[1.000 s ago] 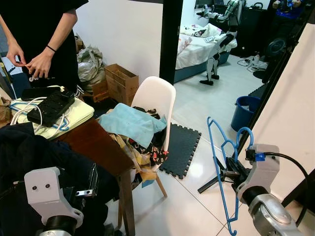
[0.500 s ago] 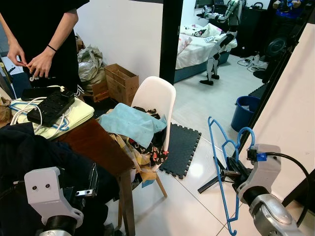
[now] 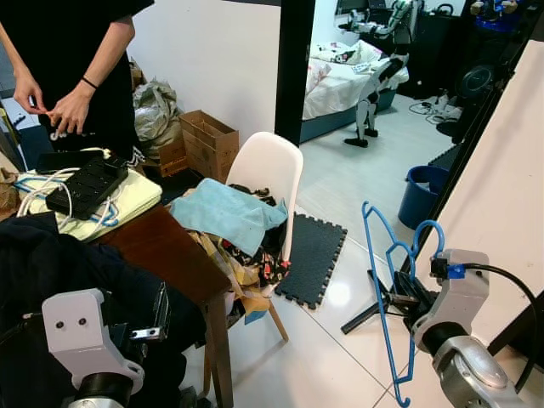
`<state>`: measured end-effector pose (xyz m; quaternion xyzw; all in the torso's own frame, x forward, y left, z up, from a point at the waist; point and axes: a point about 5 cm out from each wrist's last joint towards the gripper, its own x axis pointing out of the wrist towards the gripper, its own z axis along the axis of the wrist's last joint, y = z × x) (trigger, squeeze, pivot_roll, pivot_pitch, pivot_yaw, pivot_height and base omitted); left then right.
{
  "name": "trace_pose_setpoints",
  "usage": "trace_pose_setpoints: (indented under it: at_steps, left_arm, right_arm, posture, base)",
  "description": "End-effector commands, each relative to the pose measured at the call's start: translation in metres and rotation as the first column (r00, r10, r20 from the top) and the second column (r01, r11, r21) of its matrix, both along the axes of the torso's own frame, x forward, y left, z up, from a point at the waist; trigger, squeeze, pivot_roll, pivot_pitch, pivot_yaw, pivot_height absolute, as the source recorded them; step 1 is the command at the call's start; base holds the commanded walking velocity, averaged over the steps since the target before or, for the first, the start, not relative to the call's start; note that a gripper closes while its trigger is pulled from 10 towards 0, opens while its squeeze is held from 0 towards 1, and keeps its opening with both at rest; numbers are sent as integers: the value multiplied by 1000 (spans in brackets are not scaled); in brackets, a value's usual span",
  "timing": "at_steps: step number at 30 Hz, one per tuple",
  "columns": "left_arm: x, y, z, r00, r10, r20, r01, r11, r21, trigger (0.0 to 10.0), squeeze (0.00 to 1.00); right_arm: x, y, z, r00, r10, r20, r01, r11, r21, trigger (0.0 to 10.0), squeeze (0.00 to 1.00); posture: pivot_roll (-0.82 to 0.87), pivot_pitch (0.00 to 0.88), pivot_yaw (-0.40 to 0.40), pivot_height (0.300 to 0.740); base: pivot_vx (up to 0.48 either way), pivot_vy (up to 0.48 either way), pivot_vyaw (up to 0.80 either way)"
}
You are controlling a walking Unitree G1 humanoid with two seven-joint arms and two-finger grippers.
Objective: Hang hanger
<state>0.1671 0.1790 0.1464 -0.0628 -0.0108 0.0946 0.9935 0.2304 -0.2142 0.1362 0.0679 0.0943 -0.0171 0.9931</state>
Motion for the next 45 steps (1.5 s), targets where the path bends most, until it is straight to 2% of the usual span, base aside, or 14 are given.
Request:
trace_pose_setpoints:
  at_steps: [1,23,24,27,29,45]
  left_arm:
    - [-1,2,-2,1000,13,-5,-13,1000,-3,10000,0]
    - [1,2,-1,1000,14,-5,-13,1000,3,10000,0]
    - [1,2,-1,1000,14,-5,-14,1000,3,10000,0]
    - [1,2,-1,1000,14,-5,-14,1000,3,10000,0]
    - [1,2,-1,1000,16,-5,-16,1000,4,10000,0]
    - [3,2,-2,1000,23,-6,-23,1000,13,10000,0]
  right_arm:
    - [0,1,-1,1000,2,-12,-2,1000,9,10000,0]
    - [1,2,0,1000,-2,-5,2,1000,3,10000,0]
    - [1,2,1,1000,-1,-2,1,1000,2,0,0]
    - [1,2,1,1000,0,0,0,1000,2,0,0]
    - [1,2,1,1000,-1,1,1,1000,2,10000,0]
    - [3,2,0,1000,-3,1,3,1000,3,10000,0]
  posture:
    - [-77,0,-17,740]
    - [-78,0,-15,740]
    - [-78,0,-13,740]
    - [-78,0,-13,740]
    - [-77,0,-13,740]
    - [-68,0,-20,740]
  base:
    - [0,0,0]
    - [0,0,0]
    - [0,0,0]
    - [0,0,0]
    - [0,0,0]
    - [0,0,0]
